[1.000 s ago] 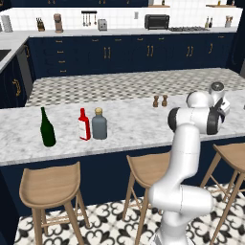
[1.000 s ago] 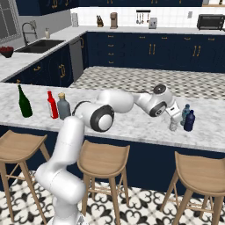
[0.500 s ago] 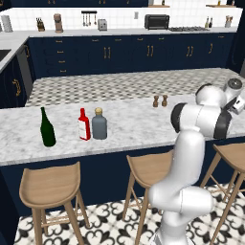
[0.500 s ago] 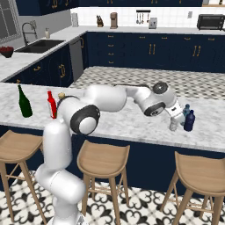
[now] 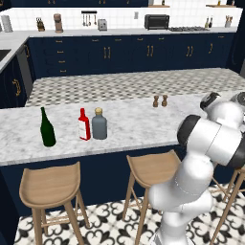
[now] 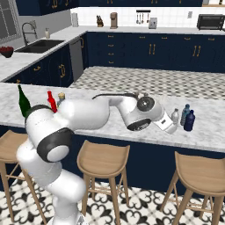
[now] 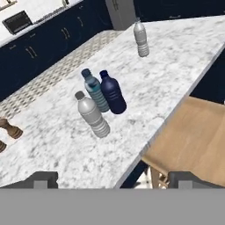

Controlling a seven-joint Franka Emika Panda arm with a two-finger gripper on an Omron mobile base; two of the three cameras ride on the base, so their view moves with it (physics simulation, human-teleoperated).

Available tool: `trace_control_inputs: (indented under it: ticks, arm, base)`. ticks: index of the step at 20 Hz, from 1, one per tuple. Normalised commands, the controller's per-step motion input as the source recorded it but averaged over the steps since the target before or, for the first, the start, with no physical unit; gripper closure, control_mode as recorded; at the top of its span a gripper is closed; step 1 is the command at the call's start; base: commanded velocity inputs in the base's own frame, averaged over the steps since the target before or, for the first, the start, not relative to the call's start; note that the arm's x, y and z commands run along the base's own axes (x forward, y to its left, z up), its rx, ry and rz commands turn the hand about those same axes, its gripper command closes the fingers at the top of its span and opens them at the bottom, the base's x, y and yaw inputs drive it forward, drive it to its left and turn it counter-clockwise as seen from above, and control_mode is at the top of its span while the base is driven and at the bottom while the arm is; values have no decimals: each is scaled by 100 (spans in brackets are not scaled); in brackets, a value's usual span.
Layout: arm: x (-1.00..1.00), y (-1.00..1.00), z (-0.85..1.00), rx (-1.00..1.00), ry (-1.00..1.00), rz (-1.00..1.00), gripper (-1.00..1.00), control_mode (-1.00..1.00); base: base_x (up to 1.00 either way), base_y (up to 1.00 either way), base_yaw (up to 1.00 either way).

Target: Move the plastic bottles in the middle to the plastics group, and the glass bottles in the middle to the glass group.

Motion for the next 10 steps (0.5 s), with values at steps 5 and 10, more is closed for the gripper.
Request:
trace_control_inputs:
  ticks: [5, 10]
  arm:
    - [-26, 49, 6, 0, 2, 16, -100, -100]
    - [-30, 63, 0, 0, 3, 12, -100, -100]
  base:
    - [0, 0, 0]
    - [0, 0, 0]
